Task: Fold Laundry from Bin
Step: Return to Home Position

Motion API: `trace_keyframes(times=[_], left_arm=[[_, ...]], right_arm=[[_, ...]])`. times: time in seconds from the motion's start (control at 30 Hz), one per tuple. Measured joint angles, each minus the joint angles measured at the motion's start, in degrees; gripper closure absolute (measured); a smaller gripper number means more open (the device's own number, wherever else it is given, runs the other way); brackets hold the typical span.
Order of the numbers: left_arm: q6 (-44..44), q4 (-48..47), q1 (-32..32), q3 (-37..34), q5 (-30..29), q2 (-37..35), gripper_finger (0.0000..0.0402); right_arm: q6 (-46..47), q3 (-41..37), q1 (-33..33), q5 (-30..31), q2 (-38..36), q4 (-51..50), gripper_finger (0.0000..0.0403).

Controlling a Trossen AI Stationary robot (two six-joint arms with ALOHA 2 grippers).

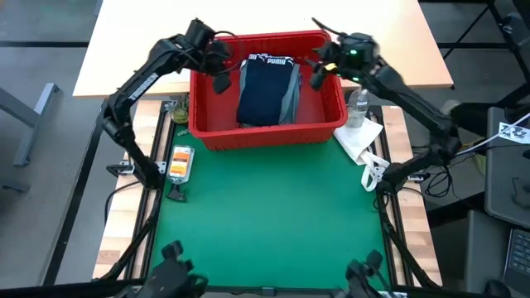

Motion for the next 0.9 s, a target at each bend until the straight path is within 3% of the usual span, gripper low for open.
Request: trace_keyframes(times=[0.33,0.47,0.57,0.7,0.9], left_arm=[[-5.46,-7.29,-5.65,-0.02,12.21,-8.51,0.0389],[-5.14,-10.99,-10.25,-0.13,22.30,-10.75,0.0393],[-6.34,-7.76,-13.63,-2.76,28.93,-14.39,0.0383],[-10.67,0.27,-17.85,-10.97,27.22,-22.23,0.0378],[-20.19,11.40,-23.67,-30.86,12.62,-37.65,0.0380]], right_arm=[[-4.54,0.00,6.77,-1.71,-15.48,-14.66,0.0390],[-6.02,-0.76,12.99,-1.68,-21.01,-17.19,0.0378],[-6.18,-4.43,17.32,-1.68,-25.92,-17.30,0.0362],[-6.19,-14.65,20.90,-1.68,-34.05,-16.53,0.0359],[-2.73,-39.70,25.16,-1.68,-47.41,-1.29,0.0359]])
